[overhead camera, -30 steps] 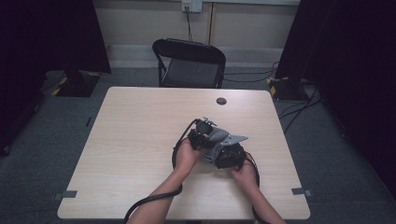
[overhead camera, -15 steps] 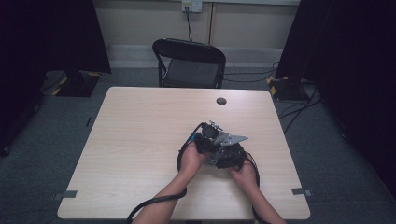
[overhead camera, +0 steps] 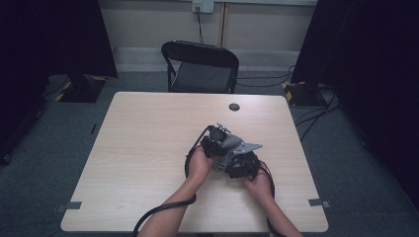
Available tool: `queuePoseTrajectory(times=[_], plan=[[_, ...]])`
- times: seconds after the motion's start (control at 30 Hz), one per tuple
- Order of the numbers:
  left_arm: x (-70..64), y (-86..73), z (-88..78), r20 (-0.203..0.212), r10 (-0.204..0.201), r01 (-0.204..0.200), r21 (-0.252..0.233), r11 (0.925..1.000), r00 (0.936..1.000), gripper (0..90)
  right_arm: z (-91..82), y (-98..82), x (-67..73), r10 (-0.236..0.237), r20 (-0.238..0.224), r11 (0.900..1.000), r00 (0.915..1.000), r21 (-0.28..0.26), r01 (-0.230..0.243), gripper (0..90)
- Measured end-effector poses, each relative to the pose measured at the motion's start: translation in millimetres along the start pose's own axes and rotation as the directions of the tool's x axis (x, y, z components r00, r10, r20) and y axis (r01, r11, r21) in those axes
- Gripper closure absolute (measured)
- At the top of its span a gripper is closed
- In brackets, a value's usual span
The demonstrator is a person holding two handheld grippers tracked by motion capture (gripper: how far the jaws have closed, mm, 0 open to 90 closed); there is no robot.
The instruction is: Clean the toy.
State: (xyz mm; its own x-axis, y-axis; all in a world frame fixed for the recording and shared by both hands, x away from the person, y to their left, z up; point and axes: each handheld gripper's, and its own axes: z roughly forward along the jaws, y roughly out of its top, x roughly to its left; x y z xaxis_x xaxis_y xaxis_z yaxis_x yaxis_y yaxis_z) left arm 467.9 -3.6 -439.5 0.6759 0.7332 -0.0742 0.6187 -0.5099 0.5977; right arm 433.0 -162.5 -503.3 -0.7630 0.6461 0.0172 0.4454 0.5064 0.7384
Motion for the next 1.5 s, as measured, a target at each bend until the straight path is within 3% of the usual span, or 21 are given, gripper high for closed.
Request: queuePoseTrajectory(times=[0.33, 0.7, 1.5], plan=[[15.0, 0.3, 0.5, -0.024, -0.028, 0.028, 0.005, 0.9996, 0.9993, 75.6, 0.1, 0.0, 0.0, -0.001, 0.0, 1.0, 1.0, -0.001, 0.001, 23.8], [27.5, 0.2, 4.3, -0.021, -0.072, 0.072, -0.005, 0.9974, 0.9972, 75.6, 0.1, 0.0, -0.1, -0.001, 0.001, 1.0, 1.0, -0.001, 0.001, 23.8], [47.2, -4.3, 6.8, -0.074, -0.094, 0.095, 0.007, 0.9955, 0.9928, 75.7, 0.1, 0.0, 0.0, 0.0, 0.001, 1.0, 1.0, -0.002, 0.0, 23.7]])
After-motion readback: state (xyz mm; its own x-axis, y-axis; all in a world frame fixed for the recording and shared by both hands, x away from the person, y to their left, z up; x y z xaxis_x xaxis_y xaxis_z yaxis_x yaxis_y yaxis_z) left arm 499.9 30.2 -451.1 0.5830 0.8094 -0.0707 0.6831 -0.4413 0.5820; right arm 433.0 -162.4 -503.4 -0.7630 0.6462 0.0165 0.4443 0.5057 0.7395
